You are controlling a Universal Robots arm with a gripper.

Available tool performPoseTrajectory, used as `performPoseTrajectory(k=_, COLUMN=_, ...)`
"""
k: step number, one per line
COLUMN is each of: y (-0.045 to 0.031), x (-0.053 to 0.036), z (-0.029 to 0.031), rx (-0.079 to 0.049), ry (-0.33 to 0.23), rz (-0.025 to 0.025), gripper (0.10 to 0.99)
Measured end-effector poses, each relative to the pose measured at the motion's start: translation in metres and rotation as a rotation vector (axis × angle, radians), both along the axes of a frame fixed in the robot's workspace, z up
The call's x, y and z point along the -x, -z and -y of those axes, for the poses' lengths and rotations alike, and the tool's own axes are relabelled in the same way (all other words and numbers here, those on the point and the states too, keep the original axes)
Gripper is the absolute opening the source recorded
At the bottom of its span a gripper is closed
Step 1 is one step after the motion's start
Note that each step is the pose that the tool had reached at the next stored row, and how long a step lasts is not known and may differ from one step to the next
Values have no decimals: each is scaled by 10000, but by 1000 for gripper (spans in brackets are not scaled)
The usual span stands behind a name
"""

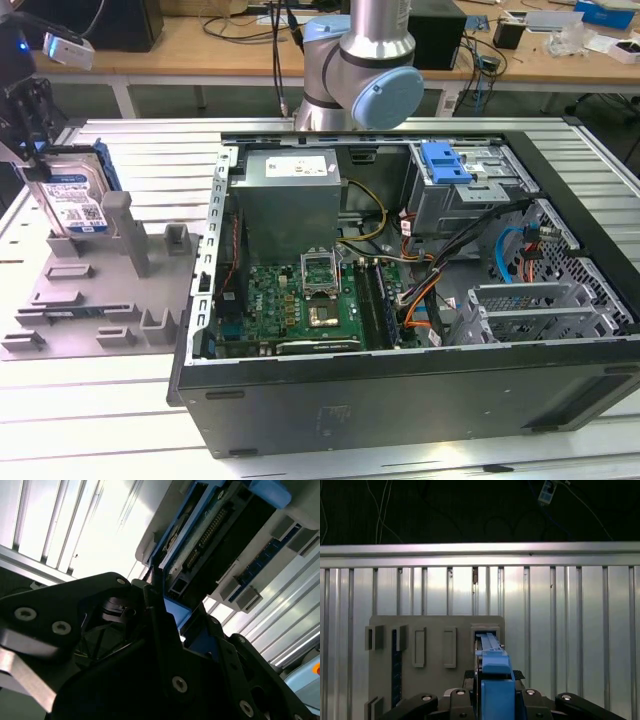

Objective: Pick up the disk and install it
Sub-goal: 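Pick up the disk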

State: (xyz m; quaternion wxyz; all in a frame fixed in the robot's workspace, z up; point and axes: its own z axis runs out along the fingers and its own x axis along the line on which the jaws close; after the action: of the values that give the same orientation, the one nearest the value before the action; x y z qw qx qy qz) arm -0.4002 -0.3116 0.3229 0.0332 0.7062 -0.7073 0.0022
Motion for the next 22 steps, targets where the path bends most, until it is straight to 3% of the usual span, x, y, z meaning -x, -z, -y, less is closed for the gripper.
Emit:
performPoseTrajectory(k=5, y=-65, x=0, z=0, rx=0, ry=1, rz=26, gripper=369)
performPoseTrajectory(k=11, y=-199, x=0, z=0, rx=0, ry=0, rz=86, gripper=369)
performPoseTrajectory(k=22, y=-556, x=0, z=0, rx=0, ry=0, rz=186, gripper=369)
